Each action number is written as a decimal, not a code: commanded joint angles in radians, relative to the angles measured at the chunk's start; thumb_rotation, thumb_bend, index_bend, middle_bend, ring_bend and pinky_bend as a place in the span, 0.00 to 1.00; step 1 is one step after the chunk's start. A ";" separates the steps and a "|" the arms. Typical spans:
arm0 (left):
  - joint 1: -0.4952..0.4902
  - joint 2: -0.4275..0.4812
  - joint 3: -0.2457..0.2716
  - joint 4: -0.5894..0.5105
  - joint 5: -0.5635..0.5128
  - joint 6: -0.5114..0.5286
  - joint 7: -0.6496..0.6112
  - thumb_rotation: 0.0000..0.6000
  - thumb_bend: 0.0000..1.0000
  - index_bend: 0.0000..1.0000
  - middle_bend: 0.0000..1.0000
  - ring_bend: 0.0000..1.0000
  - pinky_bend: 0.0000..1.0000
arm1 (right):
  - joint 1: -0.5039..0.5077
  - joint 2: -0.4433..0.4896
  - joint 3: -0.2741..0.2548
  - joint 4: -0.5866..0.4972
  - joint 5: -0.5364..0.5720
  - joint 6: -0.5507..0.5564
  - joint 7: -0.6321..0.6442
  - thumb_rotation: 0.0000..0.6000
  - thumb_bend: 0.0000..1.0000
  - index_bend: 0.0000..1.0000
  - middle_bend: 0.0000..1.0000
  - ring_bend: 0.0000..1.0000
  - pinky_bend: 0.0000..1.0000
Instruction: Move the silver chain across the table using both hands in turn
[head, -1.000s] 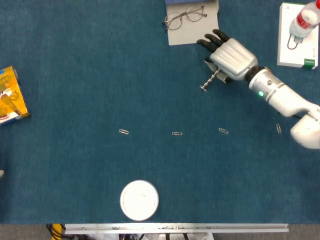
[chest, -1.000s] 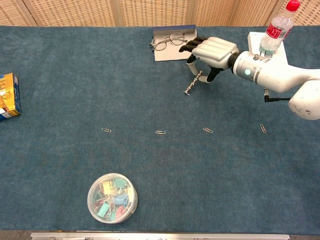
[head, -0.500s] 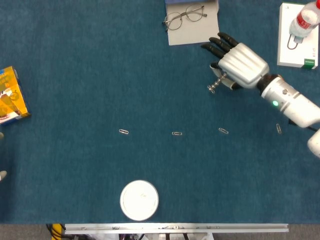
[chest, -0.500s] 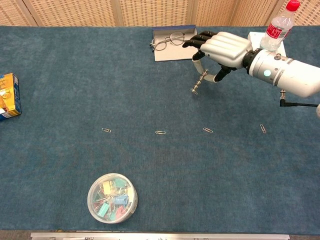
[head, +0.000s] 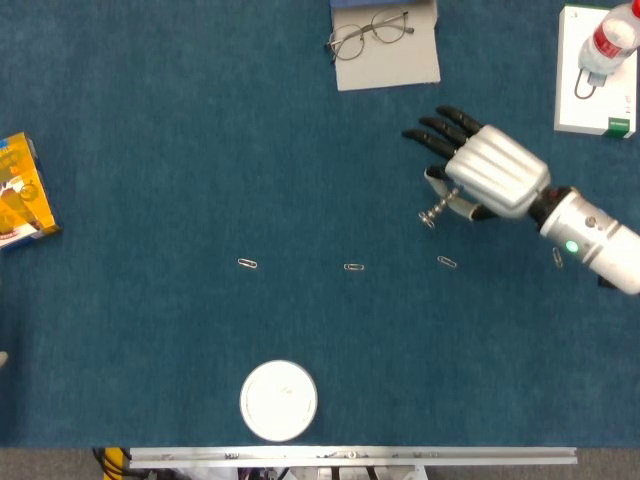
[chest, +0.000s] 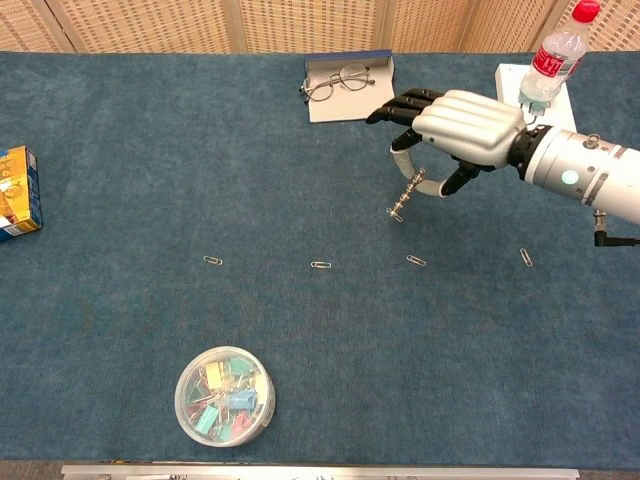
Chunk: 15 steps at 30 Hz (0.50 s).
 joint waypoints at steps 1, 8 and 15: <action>0.006 -0.001 0.004 -0.003 0.005 0.008 0.000 1.00 0.10 0.25 0.00 0.00 0.00 | -0.018 0.019 -0.013 -0.031 -0.010 0.013 -0.011 1.00 0.29 0.62 0.10 0.00 0.04; 0.019 -0.004 0.012 -0.005 0.026 0.026 0.000 1.00 0.10 0.25 0.00 0.00 0.00 | -0.061 0.057 -0.038 -0.102 -0.018 0.034 -0.046 1.00 0.29 0.62 0.10 0.00 0.04; 0.031 -0.008 0.021 -0.004 0.043 0.037 -0.001 1.00 0.10 0.25 0.00 0.00 0.00 | -0.097 0.063 -0.061 -0.130 -0.014 0.022 -0.075 1.00 0.29 0.62 0.10 0.00 0.04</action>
